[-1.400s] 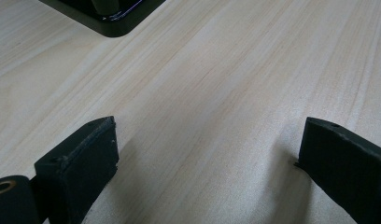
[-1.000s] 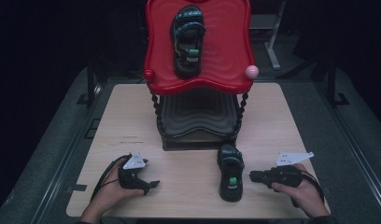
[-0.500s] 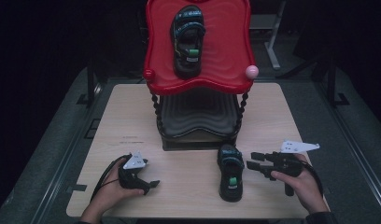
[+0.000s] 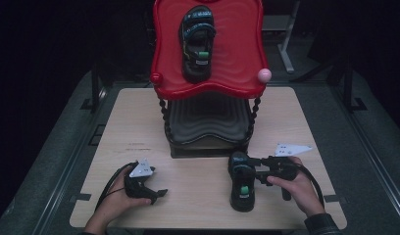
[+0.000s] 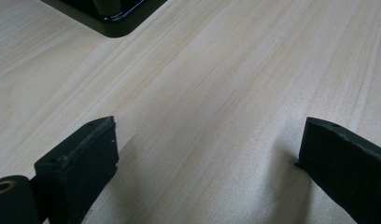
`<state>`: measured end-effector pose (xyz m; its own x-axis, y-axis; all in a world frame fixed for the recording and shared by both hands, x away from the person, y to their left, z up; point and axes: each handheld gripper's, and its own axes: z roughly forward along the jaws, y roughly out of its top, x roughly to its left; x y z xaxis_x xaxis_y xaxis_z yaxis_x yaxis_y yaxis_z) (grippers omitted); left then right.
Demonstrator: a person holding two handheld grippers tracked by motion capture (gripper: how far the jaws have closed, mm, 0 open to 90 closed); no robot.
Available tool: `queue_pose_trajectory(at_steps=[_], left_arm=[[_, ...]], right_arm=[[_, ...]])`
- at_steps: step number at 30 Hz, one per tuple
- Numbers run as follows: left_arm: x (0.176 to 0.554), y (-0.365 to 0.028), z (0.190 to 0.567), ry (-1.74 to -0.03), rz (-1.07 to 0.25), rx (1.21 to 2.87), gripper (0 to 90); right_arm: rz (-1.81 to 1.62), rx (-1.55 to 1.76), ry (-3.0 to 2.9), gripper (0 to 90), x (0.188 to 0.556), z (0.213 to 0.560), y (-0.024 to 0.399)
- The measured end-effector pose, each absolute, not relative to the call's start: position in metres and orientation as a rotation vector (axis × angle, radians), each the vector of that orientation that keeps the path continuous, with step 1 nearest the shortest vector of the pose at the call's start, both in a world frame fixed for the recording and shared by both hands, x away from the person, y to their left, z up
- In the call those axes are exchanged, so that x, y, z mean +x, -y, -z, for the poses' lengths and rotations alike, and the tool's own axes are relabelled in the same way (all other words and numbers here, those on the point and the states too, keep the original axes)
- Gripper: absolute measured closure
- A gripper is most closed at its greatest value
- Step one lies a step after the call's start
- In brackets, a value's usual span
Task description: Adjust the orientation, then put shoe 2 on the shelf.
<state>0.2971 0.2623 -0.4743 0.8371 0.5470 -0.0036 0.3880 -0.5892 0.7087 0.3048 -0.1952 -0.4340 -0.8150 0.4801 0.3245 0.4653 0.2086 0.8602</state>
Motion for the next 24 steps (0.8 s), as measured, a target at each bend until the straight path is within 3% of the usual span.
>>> queue_pose_trajectory(at_steps=[6,17,24], left_arm=[[0.297,-0.262,0.474,-0.678,-0.277,2.273,3.8],[0.297,-0.262,0.474,-0.678,-0.277,2.272,3.8],[0.297,-0.262,0.474,-0.678,-0.277,2.272,3.8]], right_arm=[[-1.695,0.970,-2.472,48.4,0.306,0.445,0.192],[-1.726,0.983,-2.488,62.9,0.309,0.450,0.194],[-1.755,0.985,-2.483,65.0,0.309,0.449,0.195]])
